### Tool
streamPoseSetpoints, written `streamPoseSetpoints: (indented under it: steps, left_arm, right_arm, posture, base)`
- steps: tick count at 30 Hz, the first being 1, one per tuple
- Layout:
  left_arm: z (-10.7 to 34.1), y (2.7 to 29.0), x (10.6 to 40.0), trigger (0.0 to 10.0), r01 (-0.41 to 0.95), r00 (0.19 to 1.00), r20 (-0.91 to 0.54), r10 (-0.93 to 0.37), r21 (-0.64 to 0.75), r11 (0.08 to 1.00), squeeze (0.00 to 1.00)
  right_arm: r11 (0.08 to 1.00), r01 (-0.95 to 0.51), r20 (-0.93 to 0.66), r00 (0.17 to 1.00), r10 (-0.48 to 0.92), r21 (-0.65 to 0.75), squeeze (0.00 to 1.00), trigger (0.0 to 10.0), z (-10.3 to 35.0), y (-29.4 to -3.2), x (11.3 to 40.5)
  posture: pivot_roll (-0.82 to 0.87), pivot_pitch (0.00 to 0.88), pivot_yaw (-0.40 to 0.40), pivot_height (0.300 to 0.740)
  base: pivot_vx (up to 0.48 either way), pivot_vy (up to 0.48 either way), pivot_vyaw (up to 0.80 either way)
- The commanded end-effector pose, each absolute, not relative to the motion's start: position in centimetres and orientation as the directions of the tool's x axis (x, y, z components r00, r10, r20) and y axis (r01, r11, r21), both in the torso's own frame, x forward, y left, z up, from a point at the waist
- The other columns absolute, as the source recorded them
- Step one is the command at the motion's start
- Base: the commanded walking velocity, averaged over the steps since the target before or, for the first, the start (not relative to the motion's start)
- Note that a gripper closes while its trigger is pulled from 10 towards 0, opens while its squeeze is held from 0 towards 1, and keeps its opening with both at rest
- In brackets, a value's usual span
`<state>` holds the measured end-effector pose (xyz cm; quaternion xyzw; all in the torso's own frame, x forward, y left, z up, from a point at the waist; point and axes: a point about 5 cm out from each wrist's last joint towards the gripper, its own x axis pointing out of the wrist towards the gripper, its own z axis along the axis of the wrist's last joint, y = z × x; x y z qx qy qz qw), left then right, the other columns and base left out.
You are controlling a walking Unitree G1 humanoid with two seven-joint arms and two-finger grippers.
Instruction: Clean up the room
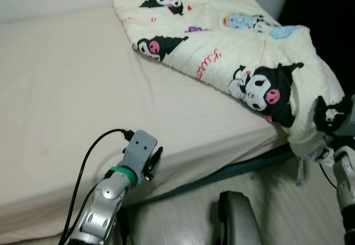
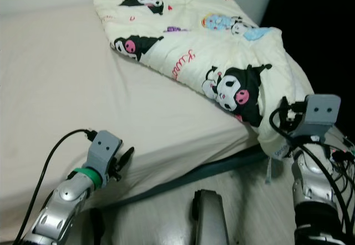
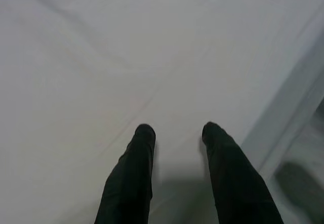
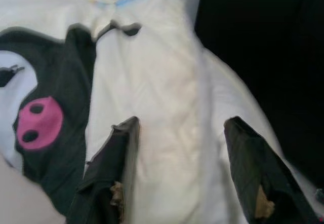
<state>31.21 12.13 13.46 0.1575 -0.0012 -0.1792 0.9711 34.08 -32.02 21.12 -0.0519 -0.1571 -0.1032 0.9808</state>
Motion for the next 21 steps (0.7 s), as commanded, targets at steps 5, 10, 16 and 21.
streamPoseSetpoints:
  steps: [5,10,16,21]
  left_arm:
    - [12.8,13.2,30.5,10.0,0.344,0.939,-0.088,-0.334,0.309,0.887,0.0]
    - [12.7,13.4,30.3,10.0,0.343,0.939,-0.092,-0.331,0.312,0.886,0.0]
    - [14.1,13.2,30.1,10.0,0.355,0.933,-0.045,-0.357,0.269,0.895,0.0]
    - [16.5,12.1,29.9,10.0,0.446,0.89,0.036,-0.454,0.136,0.885,0.0]
  right_arm:
    - [0.996,0.065,0.16,0.986,-0.055,-0.055,1.0,10.0,19.1,-31.4,35.2]
    - [0.996,0.081,0.118,0.99,-0.077,-0.033,0.0,10.0,18.5,-31.7,35.4]
    - [0.941,0.324,0.059,0.946,-0.319,-0.101,0.0,10.0,17.9,-34.2,34.6]
    - [0.955,0.284,0.063,0.958,-0.279,-0.082,0.0,0.0,17.8,-34.3,34.4]
  posture:
    - [-0.05,0.24,0.152,0.5]
    - [-0.03,0.247,0.152,0.5]
    - [-0.03,0.25,0.153,0.5]
    - [-0.04,0.247,0.156,0.5]
  base:
    - [0.0,0.0,0.0]
    - [0.0,0.0,0.0]
    - [0.0,0.0,0.0]
    - [0.0,0.0,0.0]
